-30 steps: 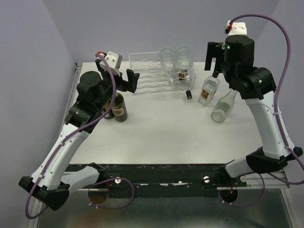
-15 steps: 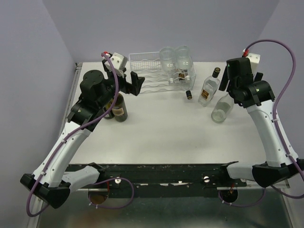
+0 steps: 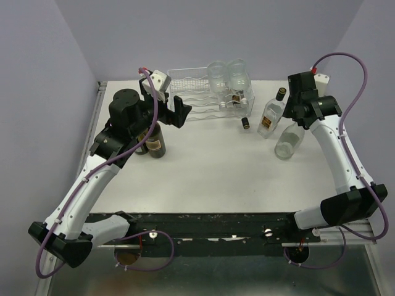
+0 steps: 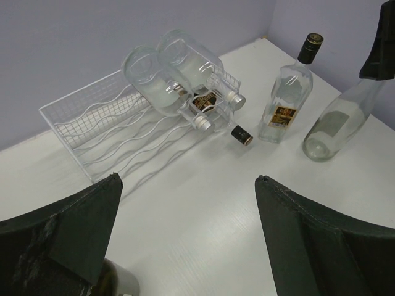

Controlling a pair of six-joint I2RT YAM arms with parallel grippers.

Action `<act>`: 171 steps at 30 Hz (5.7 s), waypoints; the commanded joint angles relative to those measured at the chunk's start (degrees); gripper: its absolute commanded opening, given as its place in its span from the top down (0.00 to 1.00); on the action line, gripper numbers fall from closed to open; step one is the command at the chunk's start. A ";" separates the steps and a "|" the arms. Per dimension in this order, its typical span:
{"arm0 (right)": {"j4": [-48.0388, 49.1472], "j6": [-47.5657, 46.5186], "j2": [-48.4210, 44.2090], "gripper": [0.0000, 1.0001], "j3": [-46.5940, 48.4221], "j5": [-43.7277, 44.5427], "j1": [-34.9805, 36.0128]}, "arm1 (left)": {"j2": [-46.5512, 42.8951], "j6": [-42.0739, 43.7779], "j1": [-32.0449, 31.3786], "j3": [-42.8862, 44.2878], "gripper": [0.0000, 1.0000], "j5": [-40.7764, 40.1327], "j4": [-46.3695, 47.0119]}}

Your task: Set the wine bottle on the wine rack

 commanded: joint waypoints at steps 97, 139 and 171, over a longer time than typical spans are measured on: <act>35.37 19.33 3.04 0.99 19.37 -93.28 12.88 | 17.15 17.71 -0.84 -3.37 0.01 25.27 -8.43; -18.59 -12.49 3.92 0.11 25.19 -65.05 12.62 | 6.43 57.77 -10.68 -16.64 1.00 11.03 17.06; -8.04 -10.64 3.64 0.26 0.38 -57.95 17.72 | 18.38 82.13 -16.49 -7.24 1.00 3.56 16.18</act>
